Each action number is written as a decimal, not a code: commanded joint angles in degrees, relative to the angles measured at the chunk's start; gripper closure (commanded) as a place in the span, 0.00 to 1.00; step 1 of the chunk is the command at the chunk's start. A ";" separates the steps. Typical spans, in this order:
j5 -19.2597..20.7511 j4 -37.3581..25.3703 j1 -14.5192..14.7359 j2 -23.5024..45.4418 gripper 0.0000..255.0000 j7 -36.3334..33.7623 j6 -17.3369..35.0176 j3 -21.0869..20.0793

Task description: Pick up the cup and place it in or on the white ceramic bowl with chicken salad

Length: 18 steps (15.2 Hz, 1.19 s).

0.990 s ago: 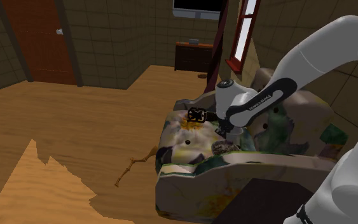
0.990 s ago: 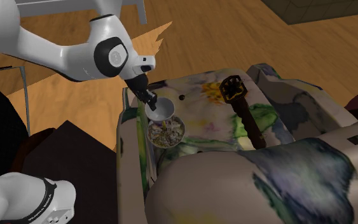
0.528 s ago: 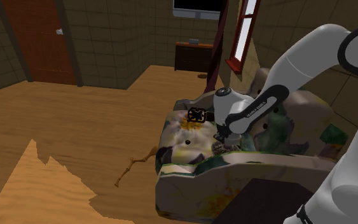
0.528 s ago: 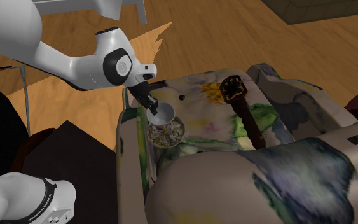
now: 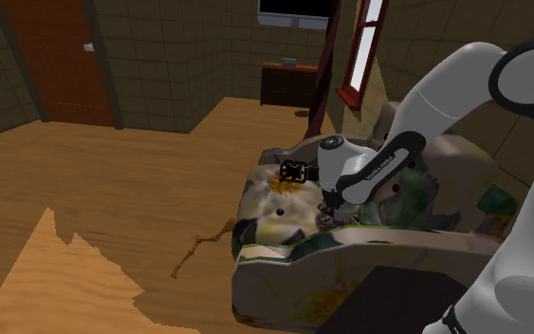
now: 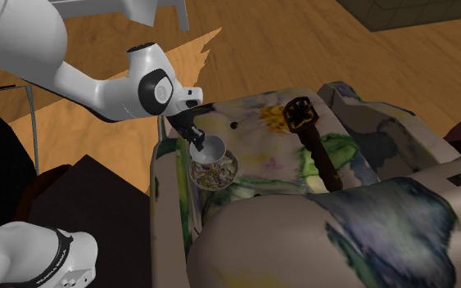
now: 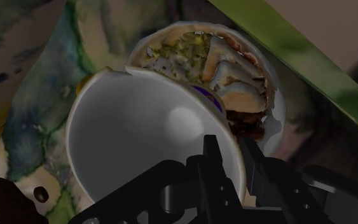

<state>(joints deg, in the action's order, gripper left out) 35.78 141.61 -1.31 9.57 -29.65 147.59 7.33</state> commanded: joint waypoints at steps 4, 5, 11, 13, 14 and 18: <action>0.02 -0.02 0.00 0.02 0.00 -0.01 0.02 0.01; 0.02 -0.02 0.00 0.01 0.00 -0.01 0.02 0.01; -3.54 0.13 0.90 -5.46 0.00 2.38 -5.45 -1.53; -4.40 0.02 1.20 -6.80 0.00 2.94 -6.93 -1.87; -4.40 0.03 1.20 -6.80 0.00 2.94 -6.92 -1.87; -4.40 0.02 1.20 -6.80 0.00 2.94 -6.93 -1.87</action>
<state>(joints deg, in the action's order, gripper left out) 31.39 141.62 -0.10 2.81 -26.72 140.69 5.46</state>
